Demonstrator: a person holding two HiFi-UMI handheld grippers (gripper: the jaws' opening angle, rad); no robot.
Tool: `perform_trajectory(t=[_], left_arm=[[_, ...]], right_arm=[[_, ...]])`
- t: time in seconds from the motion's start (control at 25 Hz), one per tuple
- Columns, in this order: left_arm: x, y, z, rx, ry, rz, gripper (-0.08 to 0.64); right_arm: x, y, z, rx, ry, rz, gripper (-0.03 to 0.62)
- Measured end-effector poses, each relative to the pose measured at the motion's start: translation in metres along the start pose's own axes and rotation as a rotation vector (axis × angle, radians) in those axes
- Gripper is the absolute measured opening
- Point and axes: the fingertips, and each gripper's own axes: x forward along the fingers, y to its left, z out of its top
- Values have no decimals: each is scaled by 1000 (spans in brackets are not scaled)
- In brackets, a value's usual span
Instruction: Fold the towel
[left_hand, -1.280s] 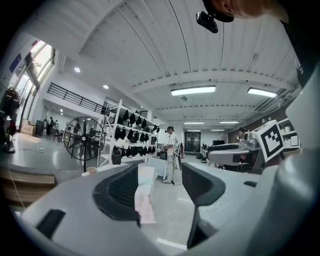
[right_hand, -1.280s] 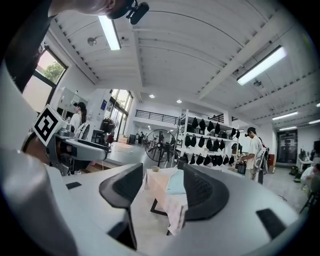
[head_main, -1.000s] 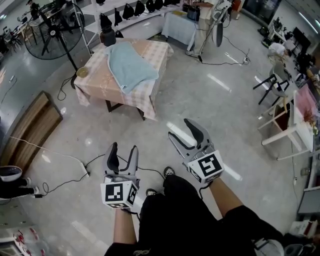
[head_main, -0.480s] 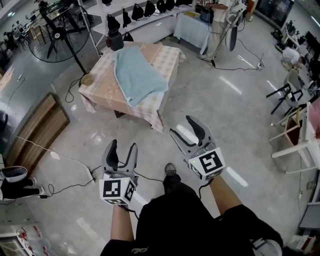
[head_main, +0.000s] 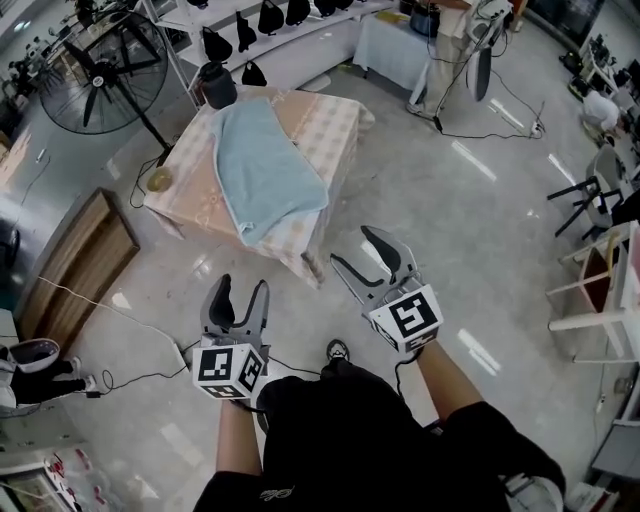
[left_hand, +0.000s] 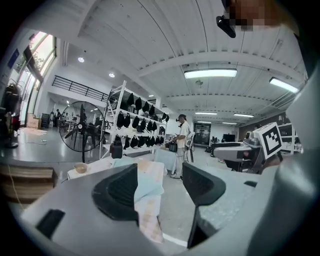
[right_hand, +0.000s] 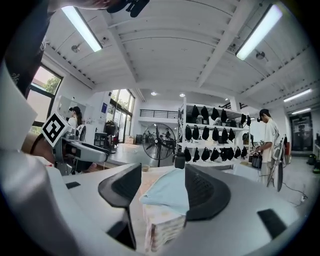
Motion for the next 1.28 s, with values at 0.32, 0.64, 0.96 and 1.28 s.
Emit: perform_trajectory(t=[0.32,0.64,0.96,1.28], left_arm=[[59,31,-13,-19,65,38,262],[141,92,-14,-34,74,15,262],[227,172,-9,-62,135,-53,262],[268,211,-67,-141,294,-137,262]], right_arm=[[55,-48,-36,21,77,39,250],[137,-76,-66,-18,178,55,250],[232,-105,-100,24,331,41,250],[267,-119,-150,81,499,14,250]])
